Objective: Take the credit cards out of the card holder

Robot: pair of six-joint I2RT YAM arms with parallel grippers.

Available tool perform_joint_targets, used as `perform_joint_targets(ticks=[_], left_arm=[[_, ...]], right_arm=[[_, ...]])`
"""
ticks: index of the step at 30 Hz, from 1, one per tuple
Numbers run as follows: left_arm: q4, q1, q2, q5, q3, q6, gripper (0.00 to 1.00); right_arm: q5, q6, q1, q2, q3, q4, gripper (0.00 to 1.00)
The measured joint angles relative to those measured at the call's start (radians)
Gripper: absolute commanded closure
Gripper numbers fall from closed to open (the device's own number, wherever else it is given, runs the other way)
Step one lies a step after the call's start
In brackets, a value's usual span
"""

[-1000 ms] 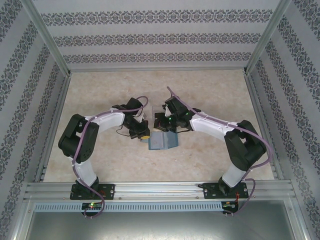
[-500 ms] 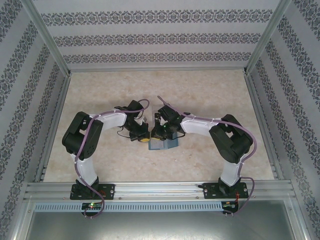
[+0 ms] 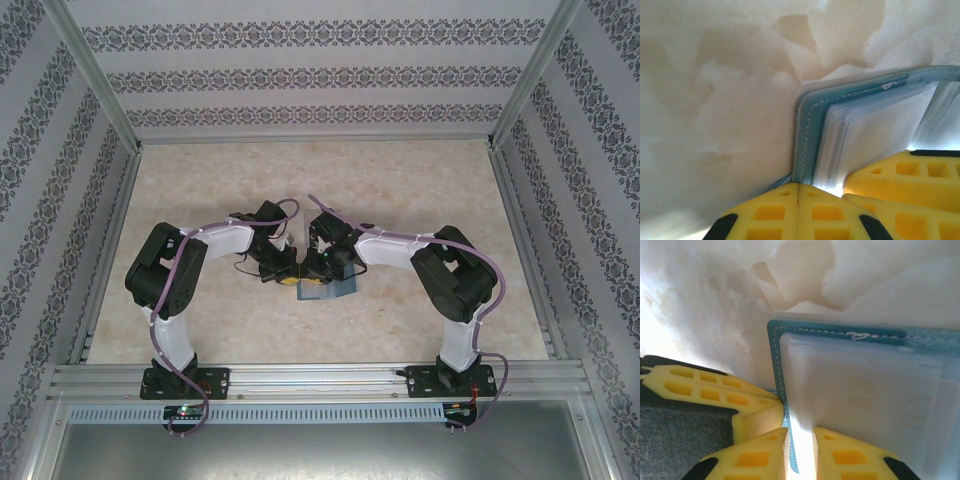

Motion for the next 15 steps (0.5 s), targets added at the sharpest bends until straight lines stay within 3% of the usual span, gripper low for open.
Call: perform_joint_targets(ticks=[15], left_arm=[[0.0,0.0,0.0,0.0,0.0,0.006,1.0]], right_arm=[[0.171,-0.104,0.041,0.027,0.131,-0.254,0.68]])
